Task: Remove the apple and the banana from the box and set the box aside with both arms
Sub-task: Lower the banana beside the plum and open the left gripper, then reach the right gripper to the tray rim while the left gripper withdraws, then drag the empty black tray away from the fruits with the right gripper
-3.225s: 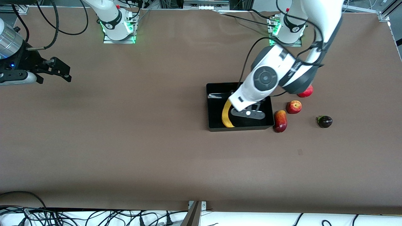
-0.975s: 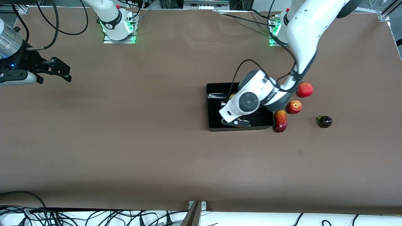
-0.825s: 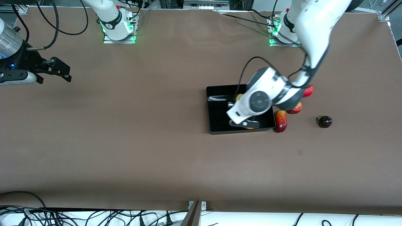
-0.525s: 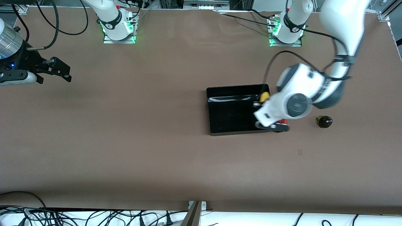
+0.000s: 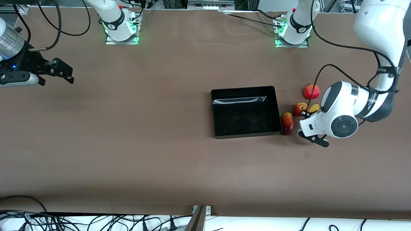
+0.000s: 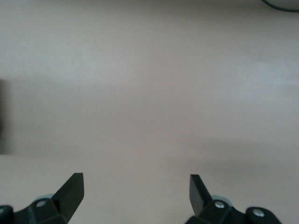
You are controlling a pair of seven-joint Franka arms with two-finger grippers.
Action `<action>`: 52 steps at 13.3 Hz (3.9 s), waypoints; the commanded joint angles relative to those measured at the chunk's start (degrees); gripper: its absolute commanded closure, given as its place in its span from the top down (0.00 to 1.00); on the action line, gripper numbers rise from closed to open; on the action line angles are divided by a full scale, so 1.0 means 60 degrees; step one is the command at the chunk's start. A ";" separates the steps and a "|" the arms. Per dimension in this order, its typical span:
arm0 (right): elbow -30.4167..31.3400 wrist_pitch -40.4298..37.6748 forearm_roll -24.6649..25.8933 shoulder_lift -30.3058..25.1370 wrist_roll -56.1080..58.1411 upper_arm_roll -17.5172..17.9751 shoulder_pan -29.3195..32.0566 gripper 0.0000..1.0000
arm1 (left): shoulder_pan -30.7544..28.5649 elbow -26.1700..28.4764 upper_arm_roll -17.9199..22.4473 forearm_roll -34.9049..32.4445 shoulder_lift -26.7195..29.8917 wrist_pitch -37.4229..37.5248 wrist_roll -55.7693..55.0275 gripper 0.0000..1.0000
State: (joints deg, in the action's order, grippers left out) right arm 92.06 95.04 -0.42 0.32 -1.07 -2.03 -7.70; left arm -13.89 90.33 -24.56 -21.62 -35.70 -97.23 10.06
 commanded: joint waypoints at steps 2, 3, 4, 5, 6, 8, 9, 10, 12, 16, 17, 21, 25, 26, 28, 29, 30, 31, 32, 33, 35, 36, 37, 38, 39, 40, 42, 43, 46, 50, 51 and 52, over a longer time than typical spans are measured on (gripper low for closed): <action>-0.0138 -0.0006 -0.0077 0.0048 0.0090 0.0016 -0.0020 1.00 | -0.0847 0.0179 -0.0111 -0.0337 -0.0580 -0.1500 0.2315 0.00; -0.0138 0.0198 -0.0208 0.0251 0.0105 0.0031 -0.0093 1.00 | -0.0878 0.0397 -0.0082 -0.0598 -0.0640 -0.2173 0.2655 0.00; -0.0181 0.0229 -0.0253 0.0471 0.0119 0.0031 -0.0224 1.00 | -0.1023 0.0645 -0.0009 -0.1166 -0.0641 -0.2919 0.2731 0.00; -0.0109 0.0273 -0.0224 0.0502 0.0003 0.0045 -0.0371 1.00 | -0.1141 0.0735 -0.0008 -0.1360 -0.0728 -0.3274 0.2746 0.00; -0.0123 0.0259 -0.0122 0.0575 0.0031 0.0031 -0.0706 1.00 | -0.1084 0.0736 -0.0008 -0.1362 -0.0859 -0.3307 0.2732 0.00; -0.0152 0.0331 -0.0106 0.0897 0.0119 0.0031 -0.1016 1.00 | -0.1054 0.0736 -0.0023 -0.1362 -0.0963 -0.3307 0.2601 0.00; -0.0181 0.0390 -0.0121 0.1290 0.0134 0.0031 -0.1205 1.00 | -0.1040 0.0736 -0.0023 -0.1319 -0.0978 -0.3322 0.2557 0.00; -0.0196 0.0405 -0.0107 0.1758 0.0163 0.0031 -0.1425 1.00 | -0.0996 0.0736 -0.0023 -0.1318 -0.0978 -0.3336 0.2542 0.00; -0.0211 0.0666 -0.0194 0.2010 -0.0025 0.0031 -0.2038 1.00 | -0.0966 0.0721 -0.0023 -0.1318 -0.1065 -0.3366 0.2556 0.28; -0.1026 0.2043 -0.0926 0.3340 -0.2553 0.0031 -0.3444 1.00 | -0.1024 0.0648 -0.0488 -0.1304 -0.0541 -0.3250 0.2703 1.00; -0.1524 0.2075 -0.0999 0.3866 -0.3359 0.0031 -0.3796 1.00 | -0.1068 0.0517 -0.0825 -0.1289 -0.0278 -0.2814 0.2587 1.00; -0.3081 0.2745 -0.1029 0.5700 -0.5955 0.0016 -0.4955 1.00 | -0.1069 -0.0739 -0.1136 0.0667 0.0749 -0.0370 0.2149 1.00; -0.3082 0.4255 -0.1000 0.6726 -0.7494 0.0002 -0.5965 1.00 | -0.0952 -0.2542 -0.1311 0.0937 0.1043 0.2679 0.0466 1.00; -0.3082 0.4475 -0.1000 0.6917 -0.7759 0.0002 -0.6156 1.00 | -0.0661 -0.2647 -0.1254 0.0981 0.1435 0.2887 0.0113 1.00; -0.3067 0.4710 -0.1000 0.7225 -0.7937 0.0002 -0.6450 1.00 | 0.0158 -0.2401 -0.0323 0.1796 0.2357 0.2933 -0.1215 1.00; -0.3082 0.4915 -0.0986 0.7400 -0.7981 -0.0013 -0.6596 1.00 | 0.0611 -0.2167 0.0395 0.2440 0.2797 0.2875 -0.1934 1.00; -0.3067 0.5091 -0.0913 0.7576 -0.8083 -0.0042 -0.6786 1.00 | 0.0949 -0.1991 0.1142 0.2910 0.3178 0.2874 -0.2231 1.00; -0.3067 0.5267 -0.0854 0.7737 -0.8200 -0.0086 -0.6919 1.00 | 0.1344 -0.1858 0.1816 0.3104 0.3414 0.2860 -0.2306 1.00; -0.3053 0.5428 -0.0825 0.7826 -0.8259 -0.0086 -0.6978 1.00 | 0.1754 -0.1567 0.2475 0.3193 0.3808 0.2744 -0.2336 1.00; -0.3038 0.5545 -0.0795 0.7928 -0.8259 -0.0086 -0.7022 1.00 | 0.1961 -0.1086 0.2961 0.3193 0.4363 0.2249 -0.2336 1.00; -0.3009 0.5751 -0.0431 0.8032 -0.8259 -0.0086 -0.7110 0.85 | 0.2153 0.0682 0.3389 0.3281 0.5768 0.0786 -0.2249 1.00; -0.3009 0.5795 -0.0313 0.8075 -0.8245 -0.0072 -0.7110 0.63 | 0.2270 0.1663 0.3535 0.3383 0.6529 0.0011 -0.2234 1.00; -0.3009 0.5796 -0.0297 0.8090 -0.8230 -0.0072 -0.7110 0.42 | 0.2315 0.2050 0.3479 0.3369 0.6812 -0.0287 -0.2263 1.00; -0.2994 0.5796 -0.0297 0.8090 -0.8201 -0.0086 -0.7110 0.20 | 0.2243 0.1866 0.3449 0.3398 0.6713 -0.0203 -0.2191 1.00; -0.2994 0.5796 -0.0283 0.8076 -0.8201 -0.0072 -0.7110 0.05 | 0.2198 0.1762 0.3463 0.3399 0.6553 -0.0173 -0.2175 1.00; -0.2994 0.5796 -0.0282 0.8076 -0.8056 -0.0086 -0.7096 0.00 | 0.2198 0.1732 0.3464 0.3399 0.6537 -0.0173 -0.2175 1.00; -0.3008 0.5694 -0.0370 0.7974 -0.7762 -0.0086 -0.6935 0.00 | 0.2198 0.1688 0.3449 0.3413 0.6522 -0.0173 -0.2175 1.00; -0.3009 0.5679 -0.0443 0.7944 -0.7776 -0.0086 -0.6761 0.00 | 0.2198 0.1688 0.3449 0.3471 0.6508 -0.0158 -0.2132 1.00; -0.3009 0.5255 -0.0443 0.7711 -0.7762 -0.0086 -0.6526 0.00 | 0.2183 0.1702 0.3464 0.3911 0.6507 -0.0100 -0.2058 1.00; -0.2849 0.3823 -0.0443 0.6570 -0.5996 -0.0101 -0.5415 0.00 | 0.2198 0.1673 0.3449 0.4043 0.6478 0.0003 -0.2073 1.00; -0.2470 0.3572 -0.0443 0.6175 -0.5264 -0.0116 -0.5063 0.00 | 0.2198 0.1673 0.3449 0.4072 0.6478 0.0003 -0.2073 1.00; -0.1901 0.3627 -0.0443 0.5707 -0.4619 -0.0188 -0.4770 0.00 | 0.2198 0.1673 0.3449 0.4087 0.6478 0.0003 -0.2058 1.00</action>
State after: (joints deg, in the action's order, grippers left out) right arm 74.21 117.30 -2.92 40.88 -35.42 -3.64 -39.71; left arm -1.18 100.28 -4.46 1.26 3.00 -97.47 -3.06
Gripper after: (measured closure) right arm 0.952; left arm 0.000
